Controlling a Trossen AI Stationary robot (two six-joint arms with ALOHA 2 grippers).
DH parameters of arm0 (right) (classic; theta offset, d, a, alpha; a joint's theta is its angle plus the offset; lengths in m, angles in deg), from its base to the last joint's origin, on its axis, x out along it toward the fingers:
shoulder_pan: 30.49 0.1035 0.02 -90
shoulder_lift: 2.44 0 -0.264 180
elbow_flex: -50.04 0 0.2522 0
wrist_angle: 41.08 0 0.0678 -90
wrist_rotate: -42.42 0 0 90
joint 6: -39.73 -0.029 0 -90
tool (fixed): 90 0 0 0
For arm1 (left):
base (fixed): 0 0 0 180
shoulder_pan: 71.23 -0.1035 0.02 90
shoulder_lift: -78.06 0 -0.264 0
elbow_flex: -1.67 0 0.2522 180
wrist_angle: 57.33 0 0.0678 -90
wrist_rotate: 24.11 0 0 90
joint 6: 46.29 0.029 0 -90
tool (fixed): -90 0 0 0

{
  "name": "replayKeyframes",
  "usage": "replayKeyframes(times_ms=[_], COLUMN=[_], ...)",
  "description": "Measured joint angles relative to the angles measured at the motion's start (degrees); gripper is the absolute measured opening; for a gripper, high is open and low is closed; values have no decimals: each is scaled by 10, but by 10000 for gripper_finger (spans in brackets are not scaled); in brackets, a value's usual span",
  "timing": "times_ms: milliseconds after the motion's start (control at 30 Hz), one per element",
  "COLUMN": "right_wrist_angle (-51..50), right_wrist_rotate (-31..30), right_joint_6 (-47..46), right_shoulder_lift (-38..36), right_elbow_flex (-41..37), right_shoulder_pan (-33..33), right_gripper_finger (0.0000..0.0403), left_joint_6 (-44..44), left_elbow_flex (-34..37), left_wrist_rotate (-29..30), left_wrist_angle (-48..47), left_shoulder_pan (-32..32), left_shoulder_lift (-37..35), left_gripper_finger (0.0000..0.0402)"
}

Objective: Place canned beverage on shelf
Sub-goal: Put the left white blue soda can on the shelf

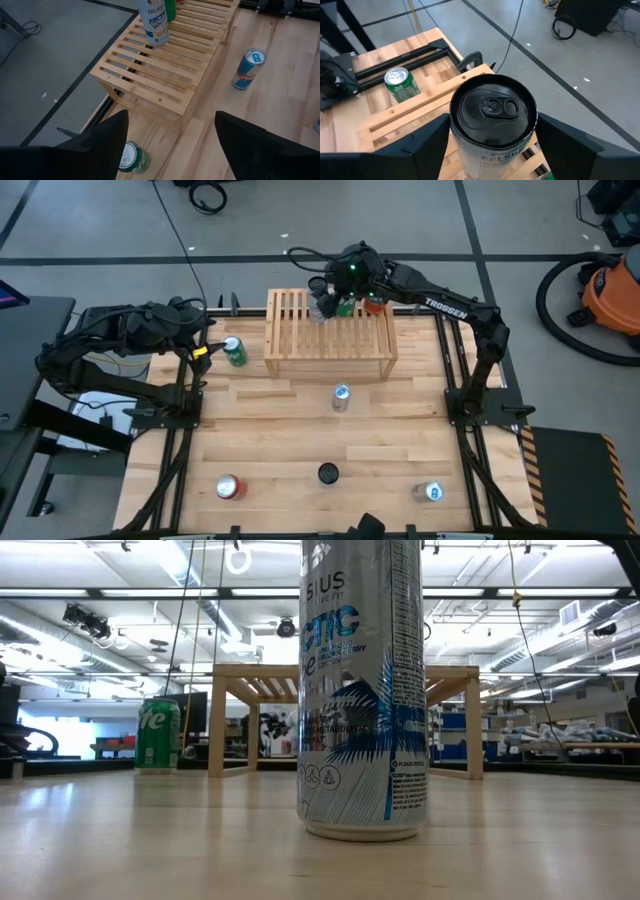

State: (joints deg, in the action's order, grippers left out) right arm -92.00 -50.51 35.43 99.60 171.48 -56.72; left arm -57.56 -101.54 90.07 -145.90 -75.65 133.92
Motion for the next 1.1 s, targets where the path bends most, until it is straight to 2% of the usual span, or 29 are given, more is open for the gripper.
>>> replayKeyframes(times_ms=[200,467,800,1100], right_wrist_angle=[3,4,12,31], right_wrist_rotate=[44,79,158,182], right_joint_6=[3,36,143,199], right_shoulder_lift=[0,0,1,1], right_elbow_flex=[0,0,0,0], right_shoulder_pan=[-20,-25,-34,-55], right_gripper_finger=[245,250,247,247], left_joint_6=[0,1,1,1], left_elbow_flex=[0,0,0,0], left_wrist_rotate=[0,0,0,0], left_wrist_angle=[0,0,0,0], left_shoulder_pan=[0,0,0,0], left_shoulder_lift=[0,0,0,0], left_gripper_finger=[299,299,299,299])
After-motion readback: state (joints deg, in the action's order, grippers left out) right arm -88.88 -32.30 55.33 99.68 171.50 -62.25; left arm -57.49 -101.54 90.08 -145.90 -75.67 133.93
